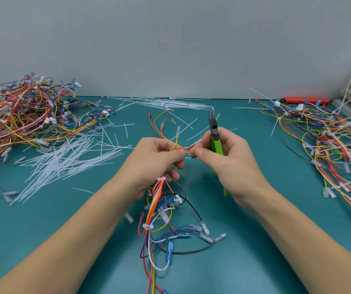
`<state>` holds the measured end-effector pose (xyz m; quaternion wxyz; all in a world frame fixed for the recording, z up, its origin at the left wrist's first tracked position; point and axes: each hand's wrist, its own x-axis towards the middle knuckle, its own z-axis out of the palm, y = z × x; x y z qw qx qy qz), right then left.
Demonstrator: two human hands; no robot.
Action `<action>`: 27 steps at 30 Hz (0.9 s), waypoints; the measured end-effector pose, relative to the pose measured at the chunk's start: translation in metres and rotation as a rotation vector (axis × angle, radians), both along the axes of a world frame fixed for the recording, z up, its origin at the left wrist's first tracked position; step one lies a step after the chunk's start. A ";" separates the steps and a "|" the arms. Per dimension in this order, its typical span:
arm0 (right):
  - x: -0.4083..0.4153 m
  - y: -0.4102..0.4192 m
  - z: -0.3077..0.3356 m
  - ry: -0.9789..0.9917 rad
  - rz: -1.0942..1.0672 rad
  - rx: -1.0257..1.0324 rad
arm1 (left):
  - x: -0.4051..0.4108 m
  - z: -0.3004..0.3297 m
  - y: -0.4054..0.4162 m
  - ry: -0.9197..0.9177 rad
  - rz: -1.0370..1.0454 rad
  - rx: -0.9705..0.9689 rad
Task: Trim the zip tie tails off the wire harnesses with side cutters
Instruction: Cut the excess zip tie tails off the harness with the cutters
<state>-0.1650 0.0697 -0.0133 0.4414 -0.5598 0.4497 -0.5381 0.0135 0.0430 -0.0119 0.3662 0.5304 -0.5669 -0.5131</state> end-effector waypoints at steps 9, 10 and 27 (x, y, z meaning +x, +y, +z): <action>0.003 0.002 0.000 -0.021 0.050 0.035 | 0.001 0.003 -0.004 -0.181 -0.016 0.001; 0.004 0.002 0.001 -0.025 0.035 0.034 | 0.002 0.003 -0.003 -0.181 -0.018 -0.011; 0.001 0.000 0.002 -0.210 -0.080 0.084 | 0.004 0.003 0.000 -0.281 -0.128 -0.284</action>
